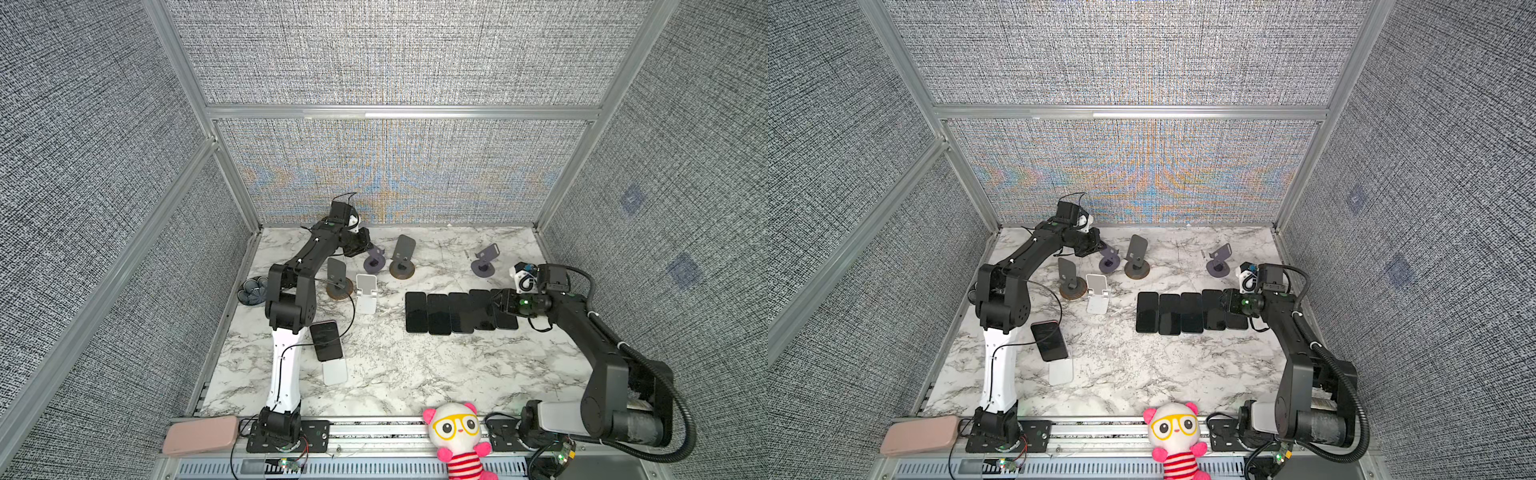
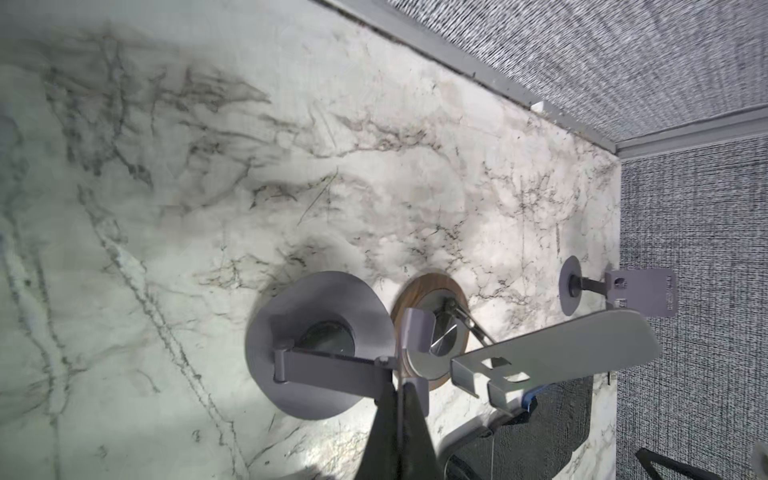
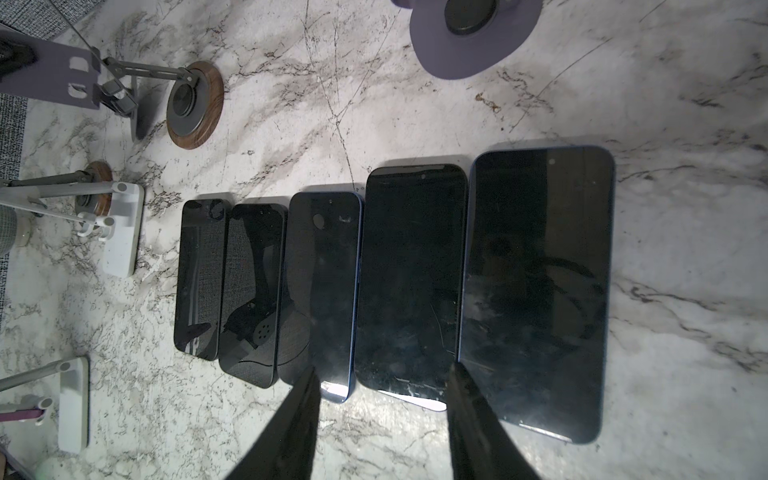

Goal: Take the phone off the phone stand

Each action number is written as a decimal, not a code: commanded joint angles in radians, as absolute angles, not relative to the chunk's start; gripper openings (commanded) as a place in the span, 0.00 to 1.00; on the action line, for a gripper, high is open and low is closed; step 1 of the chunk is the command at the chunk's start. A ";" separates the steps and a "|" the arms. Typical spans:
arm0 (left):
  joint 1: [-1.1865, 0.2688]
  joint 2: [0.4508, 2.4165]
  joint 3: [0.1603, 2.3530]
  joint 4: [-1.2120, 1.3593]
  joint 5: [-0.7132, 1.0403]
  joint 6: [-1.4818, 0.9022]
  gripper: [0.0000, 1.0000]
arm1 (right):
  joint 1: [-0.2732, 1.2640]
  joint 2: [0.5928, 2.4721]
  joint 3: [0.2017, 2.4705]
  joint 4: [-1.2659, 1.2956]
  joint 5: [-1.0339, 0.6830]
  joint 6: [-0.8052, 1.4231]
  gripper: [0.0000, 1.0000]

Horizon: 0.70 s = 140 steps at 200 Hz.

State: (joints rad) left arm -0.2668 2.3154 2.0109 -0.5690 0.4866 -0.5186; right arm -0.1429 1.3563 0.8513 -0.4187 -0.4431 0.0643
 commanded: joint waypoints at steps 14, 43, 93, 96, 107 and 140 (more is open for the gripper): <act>-0.273 2.324 2.030 -0.616 0.433 -0.459 0.10 | -0.141 1.359 0.861 -0.424 -0.439 0.057 0.45; -0.275 2.299 1.999 -0.607 0.460 -0.414 0.40 | -0.142 1.359 0.863 -0.423 -0.440 0.059 0.45; -0.285 2.208 1.977 -0.626 0.485 -0.314 0.64 | -0.140 1.342 0.865 -0.434 -0.454 0.054 0.45; -0.286 2.200 1.973 -0.624 0.485 -0.305 0.65 | -0.138 1.340 0.867 -0.433 -0.458 0.054 0.45; -0.287 2.165 1.962 -0.615 0.502 -0.272 0.67 | -0.131 1.331 0.866 -0.433 -0.470 0.053 0.45; -0.287 2.077 2.005 -0.704 0.495 -0.198 0.69 | -0.015 1.315 0.898 -0.399 -0.491 0.057 0.45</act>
State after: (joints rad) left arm -0.2855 2.1342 1.9846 -0.6430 0.4858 -0.2813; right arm -0.0925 1.3247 0.8703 -0.4194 -0.4587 0.0616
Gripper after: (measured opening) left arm 0.684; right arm 0.453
